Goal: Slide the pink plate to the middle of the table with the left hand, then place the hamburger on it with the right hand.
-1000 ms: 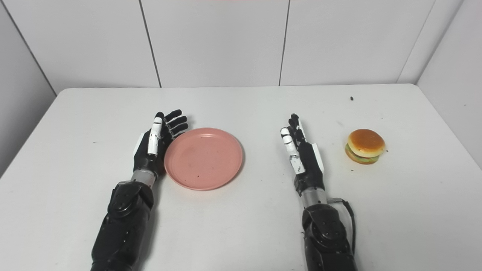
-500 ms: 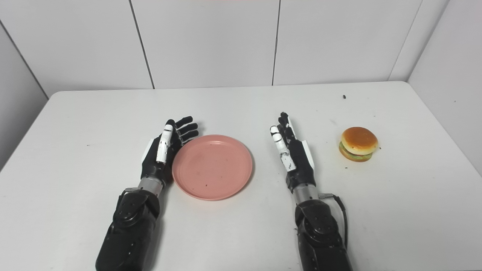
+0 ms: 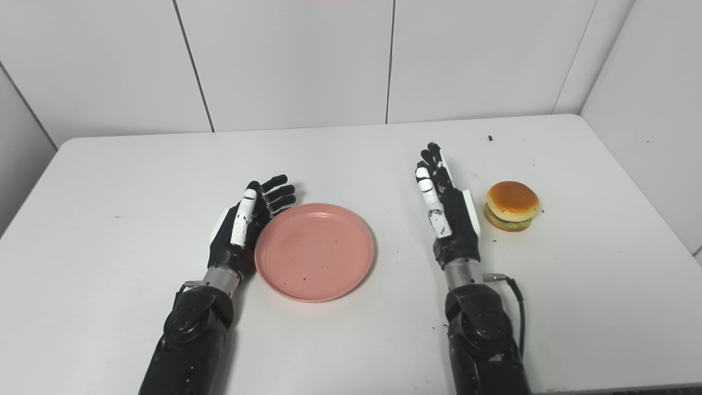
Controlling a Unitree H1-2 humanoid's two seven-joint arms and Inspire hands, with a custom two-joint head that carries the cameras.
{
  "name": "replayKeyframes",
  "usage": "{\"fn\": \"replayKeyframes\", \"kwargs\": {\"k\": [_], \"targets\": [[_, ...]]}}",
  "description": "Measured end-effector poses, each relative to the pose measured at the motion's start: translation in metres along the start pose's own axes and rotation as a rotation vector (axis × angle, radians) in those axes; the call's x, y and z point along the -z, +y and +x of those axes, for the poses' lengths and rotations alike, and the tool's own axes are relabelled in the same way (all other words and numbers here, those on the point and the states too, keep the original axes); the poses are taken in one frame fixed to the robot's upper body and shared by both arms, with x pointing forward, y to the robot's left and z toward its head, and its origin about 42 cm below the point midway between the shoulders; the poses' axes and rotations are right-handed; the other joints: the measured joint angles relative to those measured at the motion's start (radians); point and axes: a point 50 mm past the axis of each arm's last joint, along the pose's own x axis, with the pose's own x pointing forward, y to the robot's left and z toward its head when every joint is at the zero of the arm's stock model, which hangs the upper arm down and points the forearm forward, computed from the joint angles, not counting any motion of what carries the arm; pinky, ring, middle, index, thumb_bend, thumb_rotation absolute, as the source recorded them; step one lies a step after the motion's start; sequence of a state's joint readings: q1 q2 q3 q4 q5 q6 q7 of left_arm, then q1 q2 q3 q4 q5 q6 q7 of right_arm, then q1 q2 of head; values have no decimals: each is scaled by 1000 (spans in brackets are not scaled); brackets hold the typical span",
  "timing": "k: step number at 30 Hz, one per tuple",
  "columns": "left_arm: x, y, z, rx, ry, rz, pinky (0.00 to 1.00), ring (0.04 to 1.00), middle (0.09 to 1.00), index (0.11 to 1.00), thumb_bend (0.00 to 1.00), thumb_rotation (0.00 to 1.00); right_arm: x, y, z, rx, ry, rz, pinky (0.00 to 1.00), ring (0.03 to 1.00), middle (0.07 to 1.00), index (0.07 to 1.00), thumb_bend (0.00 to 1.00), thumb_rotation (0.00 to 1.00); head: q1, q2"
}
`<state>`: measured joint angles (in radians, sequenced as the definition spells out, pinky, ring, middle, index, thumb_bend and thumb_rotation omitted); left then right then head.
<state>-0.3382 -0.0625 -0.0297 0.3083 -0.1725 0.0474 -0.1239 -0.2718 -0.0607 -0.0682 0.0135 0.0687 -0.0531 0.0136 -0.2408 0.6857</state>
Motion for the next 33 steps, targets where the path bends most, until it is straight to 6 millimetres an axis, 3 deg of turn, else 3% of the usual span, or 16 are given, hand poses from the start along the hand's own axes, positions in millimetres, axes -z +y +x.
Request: {"fn": "replayKeyframes", "kwargs": {"k": [2,6,9,13,17,20,33], "targets": [[0,0,0,0,0,0,780,802,782,749,422,1000,-14,-6,6,-5,-31,-64,957,948,945,951,686,806,-11,-2],[0,0,-1,5,1,0,787,802,779,741,406,1000,-44,-23,23,-45,-94,-235,905,923,932,936,642,727,-20,-2],[0,-1,-1,3,-1,-3,786,803,781,741,403,1000,-68,-39,31,-56,-112,-358,858,890,899,915,656,710,-38,-5],[0,0,-1,0,-2,-7,787,810,787,753,414,1000,-90,-59,38,-67,-75,-502,793,876,890,892,668,574,-69,-9],[0,2,-2,-4,-2,-12,779,807,784,750,418,1000,-106,-77,44,-94,-42,-588,796,874,893,894,661,514,-84,-11],[0,3,-2,-6,-2,-11,798,820,795,757,430,1000,-111,-84,47,-96,-23,-656,786,861,874,874,691,517,-127,-17],[-2,9,-3,6,0,-21,810,829,802,765,421,1000,-107,-120,59,-161,170,-993,790,885,896,871,751,462,-192,-31]]}}
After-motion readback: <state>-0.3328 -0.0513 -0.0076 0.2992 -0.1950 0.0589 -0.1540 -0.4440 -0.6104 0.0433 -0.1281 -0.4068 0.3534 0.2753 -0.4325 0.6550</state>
